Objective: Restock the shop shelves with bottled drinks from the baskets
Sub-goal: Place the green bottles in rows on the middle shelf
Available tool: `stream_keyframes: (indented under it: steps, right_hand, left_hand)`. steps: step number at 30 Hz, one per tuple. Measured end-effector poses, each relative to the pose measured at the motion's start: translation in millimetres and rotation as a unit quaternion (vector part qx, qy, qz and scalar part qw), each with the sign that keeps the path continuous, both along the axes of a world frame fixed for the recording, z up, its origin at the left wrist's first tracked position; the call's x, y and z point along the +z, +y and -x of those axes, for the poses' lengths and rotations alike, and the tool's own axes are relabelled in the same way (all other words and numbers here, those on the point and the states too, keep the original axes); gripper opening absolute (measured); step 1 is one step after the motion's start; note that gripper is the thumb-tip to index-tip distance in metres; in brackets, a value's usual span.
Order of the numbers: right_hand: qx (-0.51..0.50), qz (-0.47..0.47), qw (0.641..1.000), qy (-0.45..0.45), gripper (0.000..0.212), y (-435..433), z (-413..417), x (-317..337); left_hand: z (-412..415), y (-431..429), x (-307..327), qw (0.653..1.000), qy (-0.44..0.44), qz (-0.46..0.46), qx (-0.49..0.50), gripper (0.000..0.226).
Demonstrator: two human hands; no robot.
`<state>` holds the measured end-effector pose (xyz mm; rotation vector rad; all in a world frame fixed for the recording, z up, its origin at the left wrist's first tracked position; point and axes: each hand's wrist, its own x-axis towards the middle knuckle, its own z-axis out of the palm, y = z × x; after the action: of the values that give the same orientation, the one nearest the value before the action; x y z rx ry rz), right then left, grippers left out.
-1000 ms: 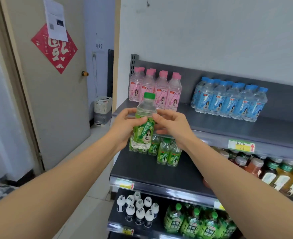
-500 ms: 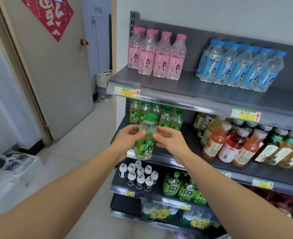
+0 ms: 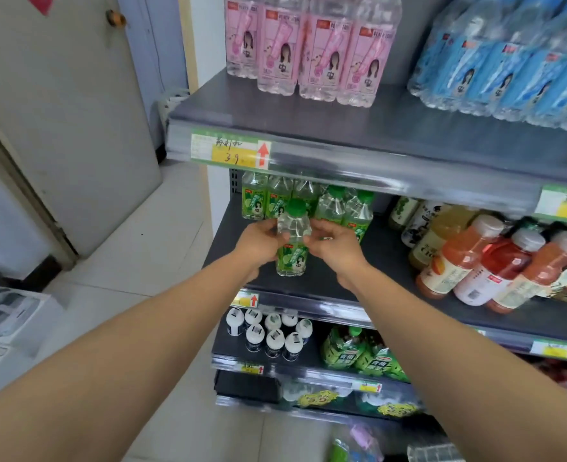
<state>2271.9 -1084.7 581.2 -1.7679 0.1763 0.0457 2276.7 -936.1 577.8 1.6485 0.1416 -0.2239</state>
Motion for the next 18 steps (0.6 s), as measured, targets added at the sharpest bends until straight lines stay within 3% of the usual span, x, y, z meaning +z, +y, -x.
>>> stream_keyframes:
  steps: [5, 9, 13, 18]
  right_hand:
    - [-0.023, 0.021, 0.999, 0.012, 0.044, 0, -36, -13]
    - [-0.036, 0.063, 0.997, -0.013, 0.038, -4, -62, -26]
    - [-0.057, 0.116, 0.991, -0.039, 0.026, -7, -84, -30]
    - [-0.08, 0.253, 0.958, -0.108, 0.021, -8, -89, -35]
  left_hand:
    - [-43, -7, -14, 0.997, -0.015, -0.069, -0.007, 0.03]
    - [-73, -14, -26, 0.997, -0.006, -0.077, 0.009, 0.04]
    - [-96, -23, -29, 0.994, -0.027, -0.105, 0.022, 0.035]
    - [-103, -31, -32, 0.989, -0.047, -0.129, 0.047, 0.029]
